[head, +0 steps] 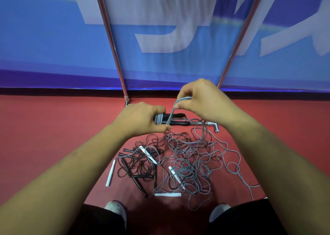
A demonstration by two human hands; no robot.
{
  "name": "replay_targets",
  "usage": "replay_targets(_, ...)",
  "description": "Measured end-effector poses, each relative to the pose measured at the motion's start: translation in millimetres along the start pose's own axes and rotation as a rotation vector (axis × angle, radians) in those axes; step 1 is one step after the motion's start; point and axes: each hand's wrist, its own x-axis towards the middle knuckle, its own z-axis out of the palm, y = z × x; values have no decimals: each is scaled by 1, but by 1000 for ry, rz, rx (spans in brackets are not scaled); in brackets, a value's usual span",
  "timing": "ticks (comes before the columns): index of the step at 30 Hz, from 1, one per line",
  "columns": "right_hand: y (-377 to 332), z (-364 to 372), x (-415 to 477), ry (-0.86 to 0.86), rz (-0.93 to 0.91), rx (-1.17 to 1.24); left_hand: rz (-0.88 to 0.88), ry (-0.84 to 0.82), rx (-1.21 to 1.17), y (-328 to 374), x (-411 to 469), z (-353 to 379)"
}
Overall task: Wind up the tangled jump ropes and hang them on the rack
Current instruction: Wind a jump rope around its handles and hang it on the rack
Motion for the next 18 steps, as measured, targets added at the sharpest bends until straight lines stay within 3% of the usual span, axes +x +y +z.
replay_targets(5,13,-1,5,23,-2,60,147,-38,-87,1,-3,-4)
replay_targets(9,29,0,11,-3,35,237,205,-119,-516,-2,-8,-10)
replay_targets(13,44,2,13,6,56,327,101,-77,-1115,0,-12,-19)
replay_targets(18,43,15,11,-201,121,400,-61,84,-1401,0,-8,-21)
